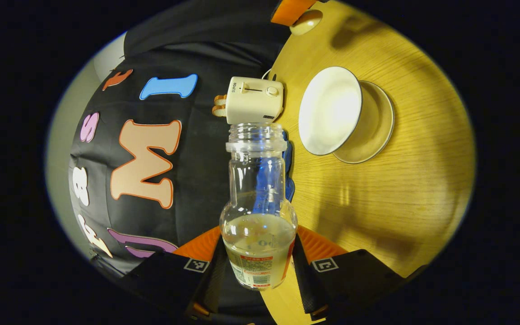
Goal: Open the teacup lid with one hand, grasp the water bottle and pour water into the teacup with the other hand; after pouring, place the water bottle on the coaster and then close the teacup lid.
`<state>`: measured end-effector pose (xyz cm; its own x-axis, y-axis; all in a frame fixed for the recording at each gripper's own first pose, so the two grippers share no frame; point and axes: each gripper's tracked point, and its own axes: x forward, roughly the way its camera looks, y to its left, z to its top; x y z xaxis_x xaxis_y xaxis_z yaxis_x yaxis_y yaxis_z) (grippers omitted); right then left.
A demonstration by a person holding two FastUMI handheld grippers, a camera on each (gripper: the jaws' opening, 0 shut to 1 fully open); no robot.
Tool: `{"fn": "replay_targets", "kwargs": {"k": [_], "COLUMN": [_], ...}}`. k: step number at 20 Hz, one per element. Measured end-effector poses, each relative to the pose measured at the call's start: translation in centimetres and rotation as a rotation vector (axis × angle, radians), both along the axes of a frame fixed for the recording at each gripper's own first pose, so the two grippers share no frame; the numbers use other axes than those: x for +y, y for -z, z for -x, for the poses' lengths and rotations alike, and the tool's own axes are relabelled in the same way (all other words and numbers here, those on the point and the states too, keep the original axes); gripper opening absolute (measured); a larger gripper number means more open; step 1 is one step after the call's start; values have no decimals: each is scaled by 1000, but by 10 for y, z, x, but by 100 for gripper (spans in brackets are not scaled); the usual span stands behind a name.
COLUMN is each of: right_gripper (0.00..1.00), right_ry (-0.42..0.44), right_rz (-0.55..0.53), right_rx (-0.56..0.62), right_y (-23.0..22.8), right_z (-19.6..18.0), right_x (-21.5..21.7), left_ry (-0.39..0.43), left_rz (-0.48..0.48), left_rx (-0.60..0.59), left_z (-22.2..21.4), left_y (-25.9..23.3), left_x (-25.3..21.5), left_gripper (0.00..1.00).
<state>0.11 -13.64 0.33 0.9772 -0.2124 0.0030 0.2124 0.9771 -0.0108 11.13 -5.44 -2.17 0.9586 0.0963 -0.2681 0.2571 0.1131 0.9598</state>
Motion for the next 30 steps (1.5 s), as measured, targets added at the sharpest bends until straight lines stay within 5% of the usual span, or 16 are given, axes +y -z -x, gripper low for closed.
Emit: {"fn": "replay_targets", "kwargs": {"k": [30], "right_gripper": [31], "right_ry": [-7], "right_rz": [-1], "right_rx": [1], "right_y": [0], "right_z": [-1], "right_x": [0], "left_ry": [53], "left_rz": [-384], "left_rx": [-56], "left_z": [-7], "left_y": [-32], "left_x": [6], "left_gripper": [67]}}
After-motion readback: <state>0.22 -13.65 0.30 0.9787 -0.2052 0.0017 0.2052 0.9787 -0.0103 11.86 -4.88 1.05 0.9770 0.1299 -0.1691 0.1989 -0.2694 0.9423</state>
